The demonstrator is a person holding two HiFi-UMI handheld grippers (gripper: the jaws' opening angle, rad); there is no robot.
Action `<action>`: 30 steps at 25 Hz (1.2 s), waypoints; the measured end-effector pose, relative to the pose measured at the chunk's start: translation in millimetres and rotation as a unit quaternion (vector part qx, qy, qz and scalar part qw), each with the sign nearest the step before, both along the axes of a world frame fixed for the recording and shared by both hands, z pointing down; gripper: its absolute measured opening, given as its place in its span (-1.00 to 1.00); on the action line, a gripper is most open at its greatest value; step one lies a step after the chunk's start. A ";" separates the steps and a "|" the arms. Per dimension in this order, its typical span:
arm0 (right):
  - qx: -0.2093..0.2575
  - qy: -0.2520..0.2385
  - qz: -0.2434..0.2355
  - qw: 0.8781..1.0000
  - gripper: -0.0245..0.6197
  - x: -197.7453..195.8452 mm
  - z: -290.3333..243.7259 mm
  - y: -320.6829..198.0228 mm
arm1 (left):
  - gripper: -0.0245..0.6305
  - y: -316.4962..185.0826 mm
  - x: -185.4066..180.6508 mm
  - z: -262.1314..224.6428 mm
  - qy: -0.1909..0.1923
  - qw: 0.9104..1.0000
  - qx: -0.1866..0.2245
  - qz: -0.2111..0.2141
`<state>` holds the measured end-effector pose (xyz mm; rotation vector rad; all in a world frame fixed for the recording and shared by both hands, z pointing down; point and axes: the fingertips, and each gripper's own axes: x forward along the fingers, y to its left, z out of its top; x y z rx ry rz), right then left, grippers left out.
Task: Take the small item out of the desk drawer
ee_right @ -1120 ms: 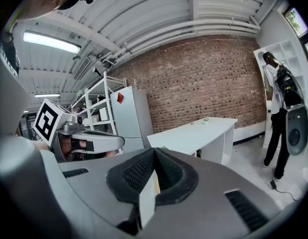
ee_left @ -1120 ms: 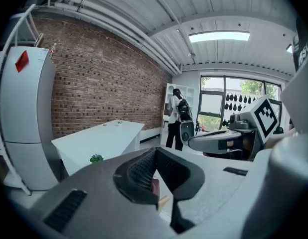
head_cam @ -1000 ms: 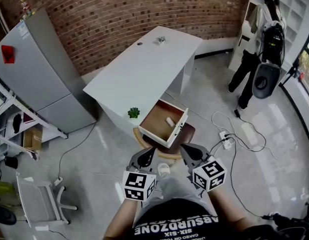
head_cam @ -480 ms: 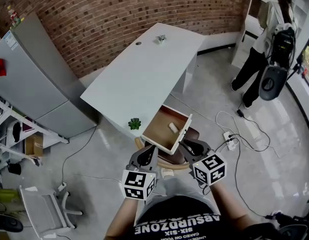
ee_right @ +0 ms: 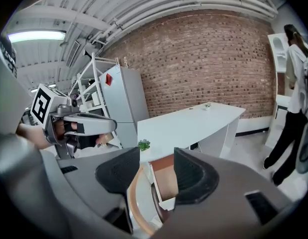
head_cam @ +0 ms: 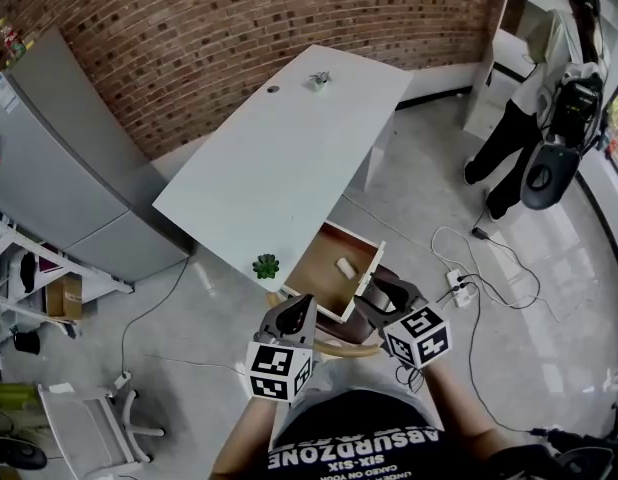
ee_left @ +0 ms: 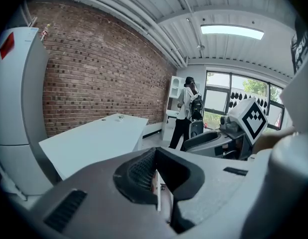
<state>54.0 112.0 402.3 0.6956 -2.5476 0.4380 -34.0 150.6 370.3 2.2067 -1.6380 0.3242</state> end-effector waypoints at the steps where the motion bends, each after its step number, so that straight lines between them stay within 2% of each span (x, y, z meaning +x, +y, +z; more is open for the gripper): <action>1: -0.002 0.005 -0.003 1.000 -0.34 -1.3 2.9 -5.0 | -0.91 -4.9 -2.2 1.0 0.001 1.000 -0.002 -0.001; 10: -0.027 0.058 -0.028 0.998 -0.24 -11.6 45.2 -45.1 | -0.91 -39.5 -11.6 15.2 0.000 1.000 -0.021 -0.002; 30: -0.063 0.161 -0.069 0.982 -0.24 -45.6 135.6 -109.3 | -0.91 -89.1 -32.8 63.8 0.016 0.997 -0.074 -0.009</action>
